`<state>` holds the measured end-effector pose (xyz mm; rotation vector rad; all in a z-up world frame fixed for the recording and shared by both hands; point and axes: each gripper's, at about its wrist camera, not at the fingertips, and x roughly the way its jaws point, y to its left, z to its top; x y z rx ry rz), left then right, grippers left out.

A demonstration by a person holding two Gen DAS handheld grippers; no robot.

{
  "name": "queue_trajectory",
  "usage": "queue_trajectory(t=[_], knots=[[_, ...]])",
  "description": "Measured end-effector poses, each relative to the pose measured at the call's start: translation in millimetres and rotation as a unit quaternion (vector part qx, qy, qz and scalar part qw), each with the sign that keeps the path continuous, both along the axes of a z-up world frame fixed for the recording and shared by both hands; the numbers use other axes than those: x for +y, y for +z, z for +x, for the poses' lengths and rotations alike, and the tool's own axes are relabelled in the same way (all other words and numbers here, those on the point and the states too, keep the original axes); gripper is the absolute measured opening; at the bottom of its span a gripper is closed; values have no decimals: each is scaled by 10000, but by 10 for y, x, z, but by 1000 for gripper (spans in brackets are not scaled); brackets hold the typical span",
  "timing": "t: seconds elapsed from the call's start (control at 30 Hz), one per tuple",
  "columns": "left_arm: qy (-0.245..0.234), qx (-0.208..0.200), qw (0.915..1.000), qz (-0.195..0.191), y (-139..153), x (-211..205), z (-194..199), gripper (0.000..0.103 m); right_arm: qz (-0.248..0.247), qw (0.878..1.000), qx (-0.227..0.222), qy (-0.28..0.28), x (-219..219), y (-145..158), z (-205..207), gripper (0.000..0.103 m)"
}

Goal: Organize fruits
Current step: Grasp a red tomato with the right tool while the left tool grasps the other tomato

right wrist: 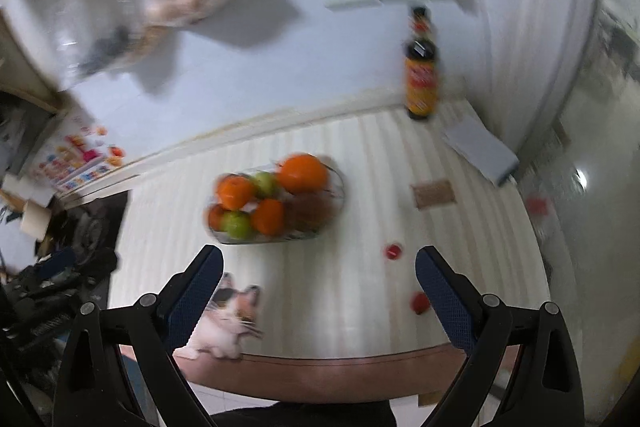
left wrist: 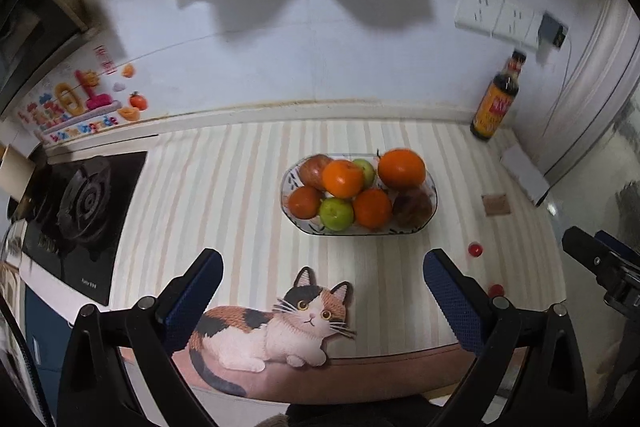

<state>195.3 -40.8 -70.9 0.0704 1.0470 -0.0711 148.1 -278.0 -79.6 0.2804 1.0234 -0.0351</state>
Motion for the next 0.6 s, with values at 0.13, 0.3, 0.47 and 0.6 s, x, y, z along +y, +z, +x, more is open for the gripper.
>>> queue_trajectory(t=[0.13, 0.3, 0.47, 0.6], knots=[[-430, 275, 9981, 349, -368, -427, 239, 103, -55, 9968, 641, -484, -487, -683, 56, 99], [-1039, 794, 9889, 709, -890, -1055, 480, 103, 393, 9861, 1472, -668, -893, -1741, 77, 67], [-1521, 1291, 9757, 905, -1352, -1561, 654, 103, 488, 9828, 1674, -607, -920, -2165, 72, 58], [-1687, 1494, 9690, 1009, -1591, -1786, 751, 103, 665, 9777, 1885, -648, -930, -2543, 73, 43]])
